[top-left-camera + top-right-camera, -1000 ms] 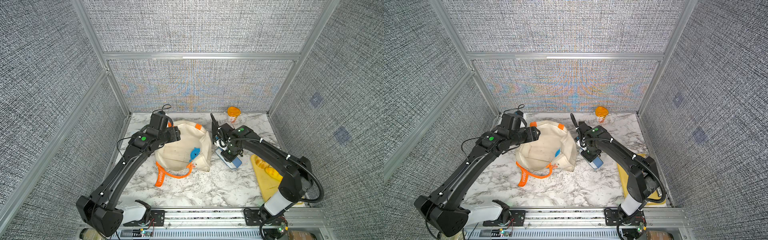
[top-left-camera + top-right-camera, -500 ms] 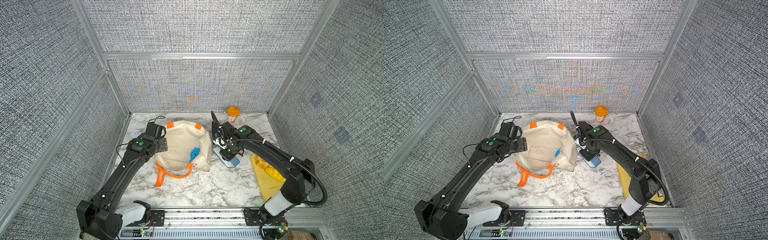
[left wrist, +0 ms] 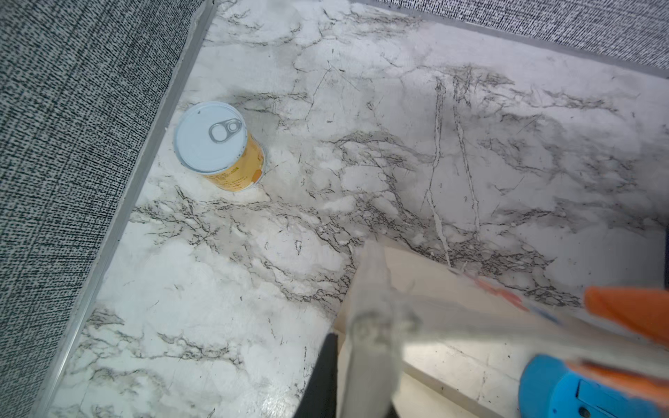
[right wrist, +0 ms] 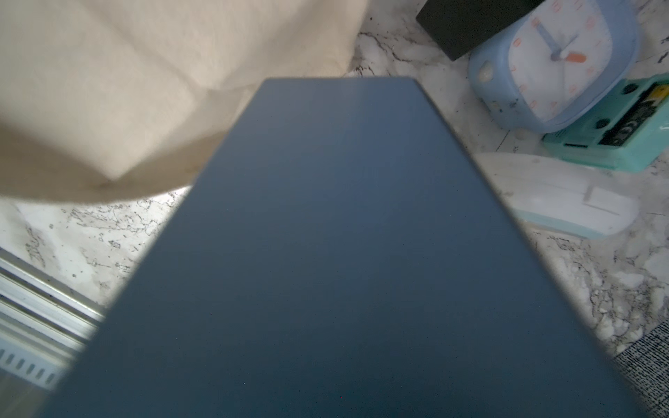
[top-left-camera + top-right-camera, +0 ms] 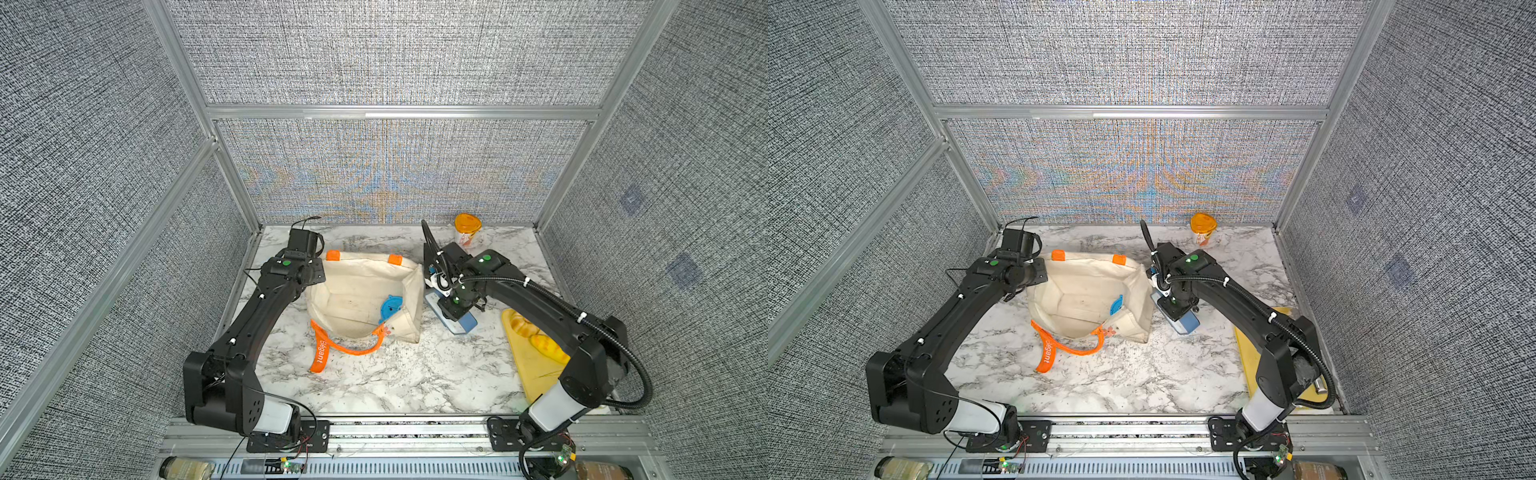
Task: Take the alarm clock out of the canvas bag
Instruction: Place the alarm at the center of the board.
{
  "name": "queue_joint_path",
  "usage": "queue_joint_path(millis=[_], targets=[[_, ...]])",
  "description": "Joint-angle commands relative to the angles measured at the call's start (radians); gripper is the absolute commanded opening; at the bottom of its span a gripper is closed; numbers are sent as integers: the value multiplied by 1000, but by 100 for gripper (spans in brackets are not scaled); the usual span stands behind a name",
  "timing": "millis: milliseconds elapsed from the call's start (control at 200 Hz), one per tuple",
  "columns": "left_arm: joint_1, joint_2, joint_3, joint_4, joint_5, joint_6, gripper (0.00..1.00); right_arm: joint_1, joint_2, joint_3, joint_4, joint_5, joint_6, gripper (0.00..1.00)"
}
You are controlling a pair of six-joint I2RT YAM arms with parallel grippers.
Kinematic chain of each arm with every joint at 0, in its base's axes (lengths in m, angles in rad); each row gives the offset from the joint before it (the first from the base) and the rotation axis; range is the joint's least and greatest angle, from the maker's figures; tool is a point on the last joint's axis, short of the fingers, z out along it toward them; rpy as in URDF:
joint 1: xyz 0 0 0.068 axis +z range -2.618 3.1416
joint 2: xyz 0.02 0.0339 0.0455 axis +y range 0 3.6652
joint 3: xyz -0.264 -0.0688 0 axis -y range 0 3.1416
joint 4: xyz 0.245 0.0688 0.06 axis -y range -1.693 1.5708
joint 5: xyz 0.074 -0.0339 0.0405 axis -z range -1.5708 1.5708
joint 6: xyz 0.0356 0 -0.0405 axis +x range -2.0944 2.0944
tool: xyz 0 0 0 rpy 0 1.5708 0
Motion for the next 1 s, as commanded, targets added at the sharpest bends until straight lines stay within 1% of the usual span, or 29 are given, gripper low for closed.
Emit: queue_joint_path(millis=[0, 90, 170, 245, 300, 415, 515, 625, 690, 995], targets=[[9, -63, -8, -19, -39, -34, 3, -1, 31, 64, -23, -7, 82, 23], [14, -144, -37, -76, -79, -73, 0, 0, 81, 135, -47, -15, 145, 23], [26, -224, -76, -120, -119, -112, 0, 0, 120, 197, -63, -25, 181, 22], [43, -280, -119, -145, -129, -146, 0, 1, 162, 266, -74, -33, 225, 22], [54, -303, -148, -152, -108, -164, 0, 1, 206, 334, -88, -42, 263, 22], [58, -322, -195, -178, -87, -248, 0, 8, 327, 508, -143, -52, 365, 22], [58, -365, -244, -165, -115, -316, 0, 25, 449, 666, -210, -52, 415, 22], [63, -410, -273, -146, -161, -341, 0, 34, 559, 806, -261, -26, 441, 23], [69, -416, -273, -142, -181, -344, 0, 31, 594, 834, -254, -11, 453, 22], [92, -413, -289, -108, -196, -314, 0, -10, 703, 878, -148, 14, 494, 23]])
